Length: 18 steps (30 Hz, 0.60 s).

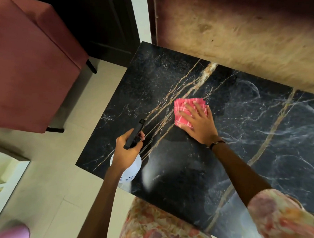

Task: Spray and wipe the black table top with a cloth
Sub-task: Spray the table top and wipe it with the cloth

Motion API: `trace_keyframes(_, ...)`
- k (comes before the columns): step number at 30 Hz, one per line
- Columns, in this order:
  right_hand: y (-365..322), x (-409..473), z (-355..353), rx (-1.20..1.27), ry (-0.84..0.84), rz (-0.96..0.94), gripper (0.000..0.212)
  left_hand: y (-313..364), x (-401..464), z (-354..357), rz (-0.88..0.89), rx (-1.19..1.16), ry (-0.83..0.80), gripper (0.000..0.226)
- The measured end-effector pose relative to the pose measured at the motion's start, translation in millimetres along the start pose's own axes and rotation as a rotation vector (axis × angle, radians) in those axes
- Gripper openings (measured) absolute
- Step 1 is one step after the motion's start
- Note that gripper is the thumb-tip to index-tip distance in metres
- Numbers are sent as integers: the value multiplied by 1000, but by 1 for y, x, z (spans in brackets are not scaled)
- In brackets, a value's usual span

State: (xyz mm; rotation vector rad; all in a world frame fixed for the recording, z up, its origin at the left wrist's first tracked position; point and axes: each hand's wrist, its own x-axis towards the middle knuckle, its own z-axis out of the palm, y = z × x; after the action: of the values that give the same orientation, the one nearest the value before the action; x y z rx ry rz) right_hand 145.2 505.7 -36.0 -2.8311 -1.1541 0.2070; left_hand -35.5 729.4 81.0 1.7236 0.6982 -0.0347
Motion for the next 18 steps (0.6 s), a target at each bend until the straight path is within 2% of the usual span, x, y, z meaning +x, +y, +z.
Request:
trace_keyframes(2, -22, 24, -1, 21, -7, 121, 62, -2, -6, -3, -1, 5, 1, 28)
trace_keyframes(4, -51, 44, 2, 19, -5, 140, 62, -5, -9, -6, 3, 11, -5, 26)
trace_keyframes(9, -127, 27, 18, 3, -22, -113, 58, -17, -11, -19, 39, 23, -38, 29)
trace_keyframes(13, -115, -39, 27, -31, 7, -282, 59, -24, -17, -33, 52, 51, -44, 34)
trace_keyframes(15, -84, -59, 24, -56, 12, -240, 58, -27, -22, -40, 29, 41, -49, 31)
trace_keyframes(18, -64, -52, 18, -65, -14, -7, 58, -29, -34, -50, -9, 12, -65, 31)
